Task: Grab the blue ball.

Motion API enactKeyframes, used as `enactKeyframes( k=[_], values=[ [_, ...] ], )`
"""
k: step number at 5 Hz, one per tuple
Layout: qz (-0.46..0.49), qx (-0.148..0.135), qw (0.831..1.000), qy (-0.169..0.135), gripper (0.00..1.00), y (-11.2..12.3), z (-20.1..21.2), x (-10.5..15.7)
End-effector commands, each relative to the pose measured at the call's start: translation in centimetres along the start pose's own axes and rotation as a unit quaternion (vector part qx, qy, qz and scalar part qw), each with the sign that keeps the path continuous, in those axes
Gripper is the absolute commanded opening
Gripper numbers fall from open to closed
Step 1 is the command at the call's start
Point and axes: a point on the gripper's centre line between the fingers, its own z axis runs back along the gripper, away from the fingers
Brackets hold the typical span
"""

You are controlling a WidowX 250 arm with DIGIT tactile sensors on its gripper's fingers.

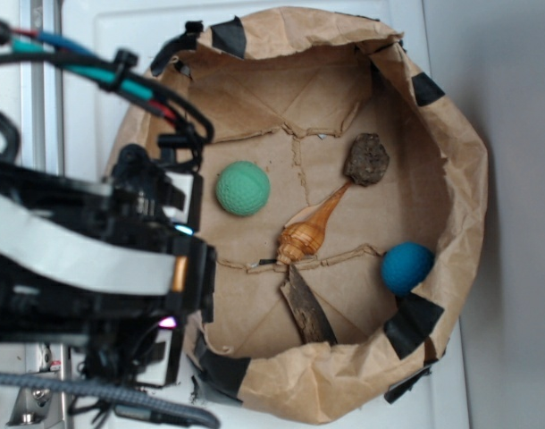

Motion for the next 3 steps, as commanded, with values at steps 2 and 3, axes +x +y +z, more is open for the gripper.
enactKeyframes(
  k=[2, 3],
  values=[
    [0.039, -0.008, 0.998, -0.038, 1.0, 5.2, 0.2, 4.6],
    [0.012, 0.008, 1.0, -0.02, 1.0, 4.8, -2.7, 5.2]
  ],
)
